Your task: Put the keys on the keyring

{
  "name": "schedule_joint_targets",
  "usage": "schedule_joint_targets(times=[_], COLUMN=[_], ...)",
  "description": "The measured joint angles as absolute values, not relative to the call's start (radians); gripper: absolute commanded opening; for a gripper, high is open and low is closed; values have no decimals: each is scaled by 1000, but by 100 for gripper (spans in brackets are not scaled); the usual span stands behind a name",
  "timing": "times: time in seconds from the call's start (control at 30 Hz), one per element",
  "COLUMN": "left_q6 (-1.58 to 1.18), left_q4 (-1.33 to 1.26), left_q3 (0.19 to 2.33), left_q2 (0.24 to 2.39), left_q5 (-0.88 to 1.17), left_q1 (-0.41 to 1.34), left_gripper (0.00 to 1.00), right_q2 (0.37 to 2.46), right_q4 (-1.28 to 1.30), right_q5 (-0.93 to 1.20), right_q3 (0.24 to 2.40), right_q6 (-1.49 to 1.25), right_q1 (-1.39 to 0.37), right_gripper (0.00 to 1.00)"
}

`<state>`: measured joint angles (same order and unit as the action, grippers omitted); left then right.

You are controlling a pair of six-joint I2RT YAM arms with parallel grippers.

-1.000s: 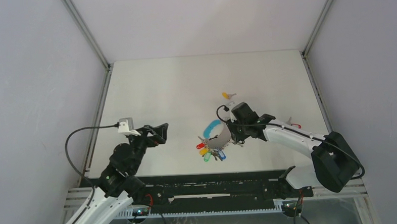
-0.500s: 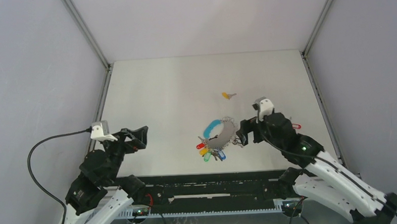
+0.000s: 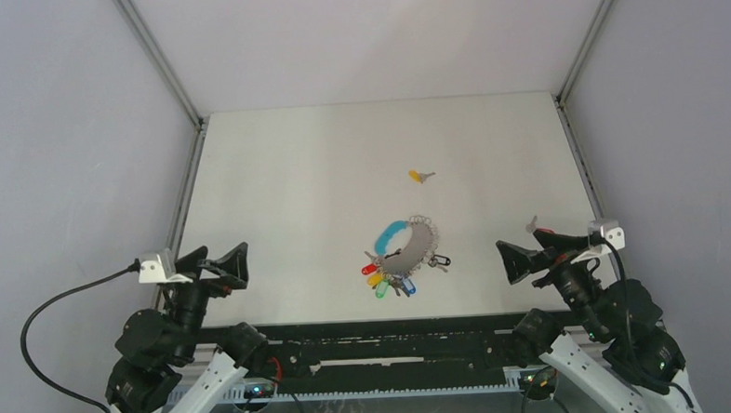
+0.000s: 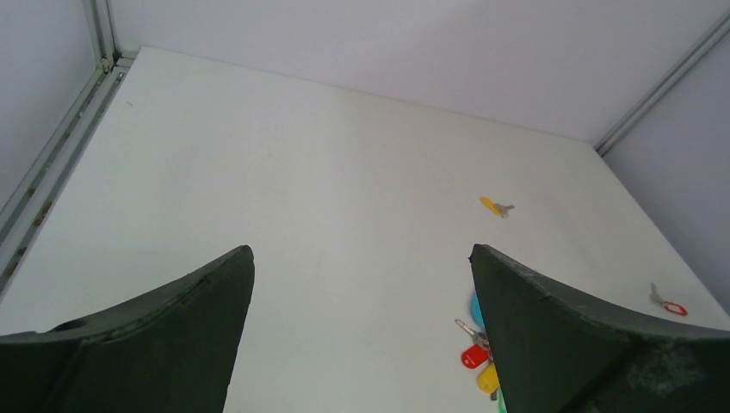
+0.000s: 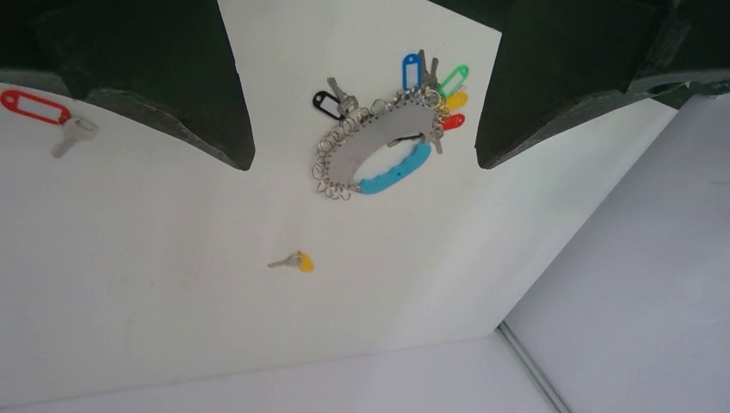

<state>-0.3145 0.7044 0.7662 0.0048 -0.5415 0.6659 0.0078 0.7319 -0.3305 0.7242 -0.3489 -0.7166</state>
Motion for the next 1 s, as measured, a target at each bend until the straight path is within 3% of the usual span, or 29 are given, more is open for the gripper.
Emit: schedule_joint_targets(times=[1.0], left_q6=[-277], left_q4=[706], left_q3=[707], left_q2=[5], left_q5=[-514], left_q1=[644], left_gripper=[100], right_q2=[8], right_q4=[834], right_q5=[-498], right_q3=[721], right_q6=[-363], right_q1=[-749], right_gripper=[100])
